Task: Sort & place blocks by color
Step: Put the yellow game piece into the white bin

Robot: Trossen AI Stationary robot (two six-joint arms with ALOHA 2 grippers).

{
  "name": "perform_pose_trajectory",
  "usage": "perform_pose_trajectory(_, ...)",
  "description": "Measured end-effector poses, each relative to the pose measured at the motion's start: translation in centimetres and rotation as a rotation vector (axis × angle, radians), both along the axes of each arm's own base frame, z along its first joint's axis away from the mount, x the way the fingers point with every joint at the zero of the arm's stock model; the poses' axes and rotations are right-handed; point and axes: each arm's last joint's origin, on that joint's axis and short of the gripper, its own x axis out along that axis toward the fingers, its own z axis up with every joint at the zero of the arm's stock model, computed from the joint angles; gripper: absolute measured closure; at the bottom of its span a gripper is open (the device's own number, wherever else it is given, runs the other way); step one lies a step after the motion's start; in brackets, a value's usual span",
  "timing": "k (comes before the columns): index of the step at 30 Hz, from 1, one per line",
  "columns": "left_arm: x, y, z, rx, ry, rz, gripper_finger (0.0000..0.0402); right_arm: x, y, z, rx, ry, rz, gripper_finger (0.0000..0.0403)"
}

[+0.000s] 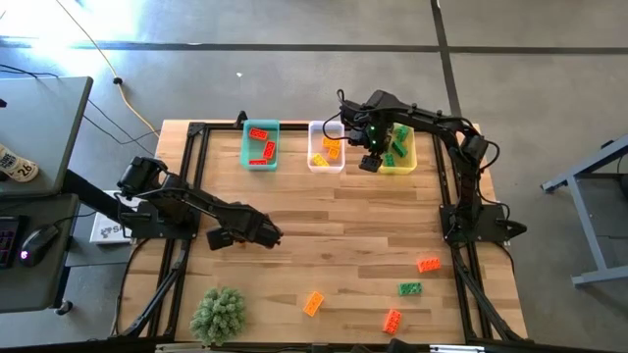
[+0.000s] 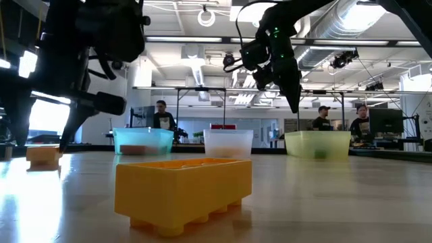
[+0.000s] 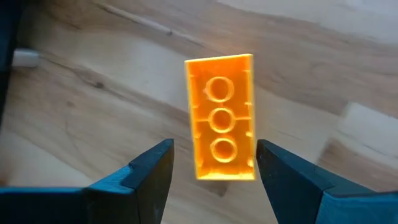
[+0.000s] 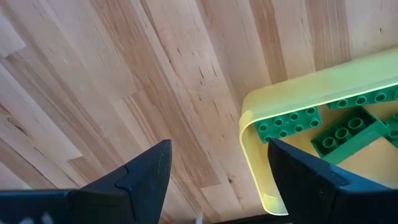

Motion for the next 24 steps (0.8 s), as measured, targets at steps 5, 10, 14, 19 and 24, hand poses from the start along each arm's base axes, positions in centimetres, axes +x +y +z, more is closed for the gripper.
perform_pose_trajectory(5,-0.3,0.3,-0.4,0.002,0.014,0.022,0.0183,0.0,0.0,0.0,0.002,-0.002,0.000,0.0149)
perform_pose_trajectory(10,-0.7,1.2,-1.8,-0.004,-0.017,0.033,0.0184,0.0,0.0,0.0,0.004,-0.002,-0.001,0.0149)
perform_pose_trajectory(14,-1.0,1.7,-2.4,-0.019,-0.043,0.017,0.0202,0.0,0.0,0.0,0.003,-0.002,-0.008,0.0149)
perform_pose_trajectory(19,-0.7,1.8,-1.9,-0.014,-0.040,-0.057,0.0269,0.0,0.0,0.0,0.003,-0.005,-0.008,0.0149)
perform_pose_trajectory(24,-0.2,1.8,-1.3,-0.009,-0.047,-0.215,0.0294,0.1,0.0,0.0,-0.001,-0.005,-0.036,0.0149)
